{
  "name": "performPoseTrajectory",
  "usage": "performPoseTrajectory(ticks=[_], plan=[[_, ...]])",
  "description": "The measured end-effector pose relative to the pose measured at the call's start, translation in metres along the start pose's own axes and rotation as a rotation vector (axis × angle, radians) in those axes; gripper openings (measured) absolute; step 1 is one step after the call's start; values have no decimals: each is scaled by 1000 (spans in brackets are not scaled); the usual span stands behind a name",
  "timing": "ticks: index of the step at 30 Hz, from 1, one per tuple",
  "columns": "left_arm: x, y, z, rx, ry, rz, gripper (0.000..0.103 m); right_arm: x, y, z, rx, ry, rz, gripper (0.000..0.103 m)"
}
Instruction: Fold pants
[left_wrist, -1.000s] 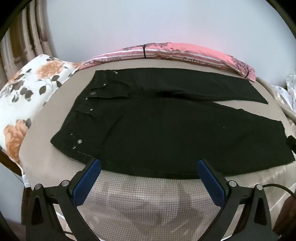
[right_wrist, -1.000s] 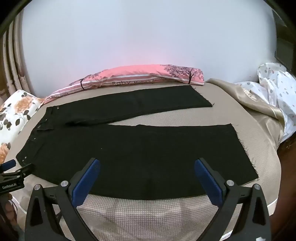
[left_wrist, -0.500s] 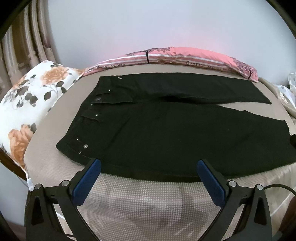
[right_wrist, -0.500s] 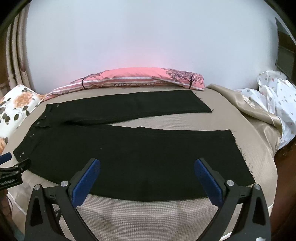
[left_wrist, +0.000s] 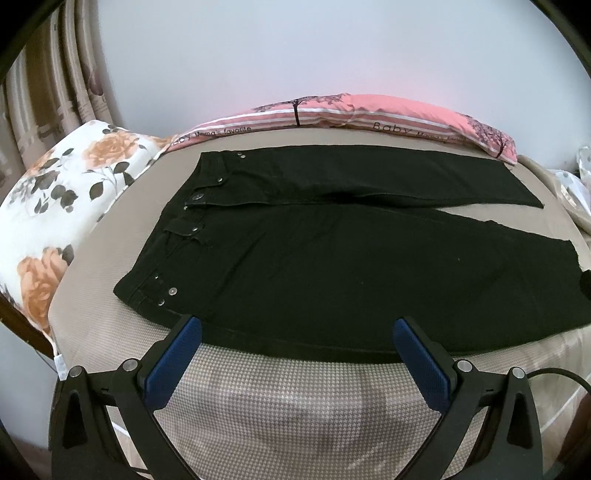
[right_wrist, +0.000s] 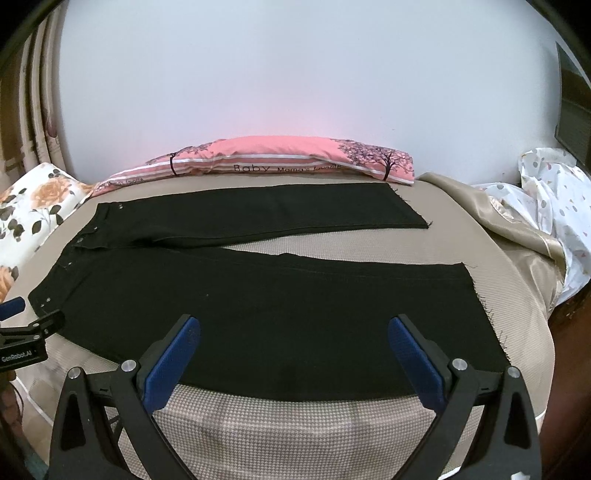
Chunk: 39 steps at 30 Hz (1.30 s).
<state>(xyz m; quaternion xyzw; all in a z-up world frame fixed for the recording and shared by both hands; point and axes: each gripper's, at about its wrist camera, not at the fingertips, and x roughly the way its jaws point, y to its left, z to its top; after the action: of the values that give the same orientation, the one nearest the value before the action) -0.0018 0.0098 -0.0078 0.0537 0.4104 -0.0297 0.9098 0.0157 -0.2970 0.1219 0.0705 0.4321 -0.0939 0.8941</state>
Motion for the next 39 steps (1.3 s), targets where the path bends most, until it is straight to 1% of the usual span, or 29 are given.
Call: performPoseTrajectory(ticks=[18,32,39], plan=[[0,-1,0,3,-2,1,103,3,2,-2,10,15,10,101],[1,3,-2,5,13,-3,103,5,3,-3,8,34,11,101],[7,3,-1,3,30,-13,103,10,2,-5,11,61,16,101]])
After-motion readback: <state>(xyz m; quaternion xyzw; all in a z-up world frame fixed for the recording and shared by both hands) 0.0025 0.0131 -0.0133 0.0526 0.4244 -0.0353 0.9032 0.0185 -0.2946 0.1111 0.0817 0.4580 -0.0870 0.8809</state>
